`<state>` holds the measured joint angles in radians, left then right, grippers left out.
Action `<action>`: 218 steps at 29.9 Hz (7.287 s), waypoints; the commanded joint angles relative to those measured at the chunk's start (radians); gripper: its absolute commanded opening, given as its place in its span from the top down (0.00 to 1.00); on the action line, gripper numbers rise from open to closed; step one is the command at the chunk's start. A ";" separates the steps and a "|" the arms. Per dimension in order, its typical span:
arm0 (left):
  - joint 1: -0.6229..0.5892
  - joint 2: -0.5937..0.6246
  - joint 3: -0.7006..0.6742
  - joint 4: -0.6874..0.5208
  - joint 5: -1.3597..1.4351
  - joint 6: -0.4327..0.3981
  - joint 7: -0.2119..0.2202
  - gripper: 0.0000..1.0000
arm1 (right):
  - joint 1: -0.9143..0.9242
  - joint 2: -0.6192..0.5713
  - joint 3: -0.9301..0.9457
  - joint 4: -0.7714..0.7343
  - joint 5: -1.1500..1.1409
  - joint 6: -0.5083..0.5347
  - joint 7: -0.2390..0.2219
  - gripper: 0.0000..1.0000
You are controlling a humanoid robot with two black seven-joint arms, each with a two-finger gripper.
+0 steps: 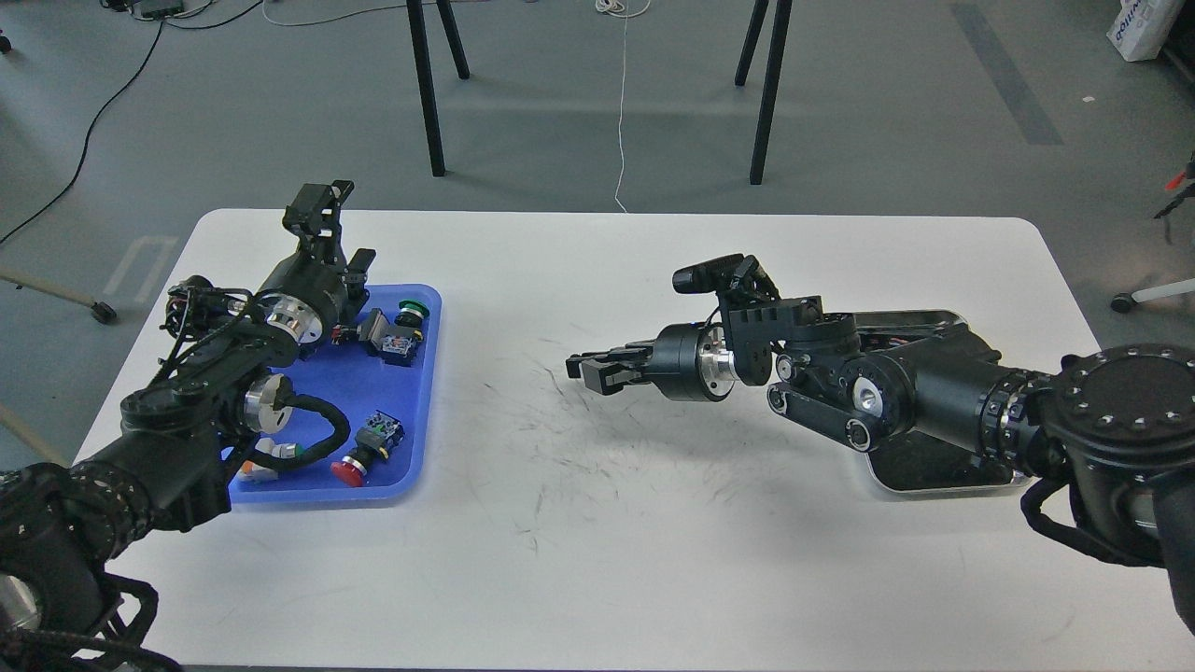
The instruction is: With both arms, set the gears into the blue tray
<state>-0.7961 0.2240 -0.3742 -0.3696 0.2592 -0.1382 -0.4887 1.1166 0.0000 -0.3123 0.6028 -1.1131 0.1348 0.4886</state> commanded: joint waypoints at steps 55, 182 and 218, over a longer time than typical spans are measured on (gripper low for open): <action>0.002 -0.003 0.000 0.003 0.000 0.002 0.000 0.00 | 0.029 0.000 -0.122 -0.035 -0.053 -0.257 0.000 0.94; -0.166 -0.187 0.548 -0.124 1.471 0.408 0.000 0.00 | 0.129 -0.210 0.499 -0.236 0.886 -0.354 -0.071 0.02; -0.161 -0.224 0.650 -0.071 1.506 0.419 0.000 0.36 | 0.126 -0.210 0.476 -0.238 0.883 -0.356 -0.067 0.03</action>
<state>-0.9598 0.0000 0.2759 -0.4412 1.7686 0.2808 -0.4886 1.2437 -0.2102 0.1641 0.3656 -0.2301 -0.2208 0.4211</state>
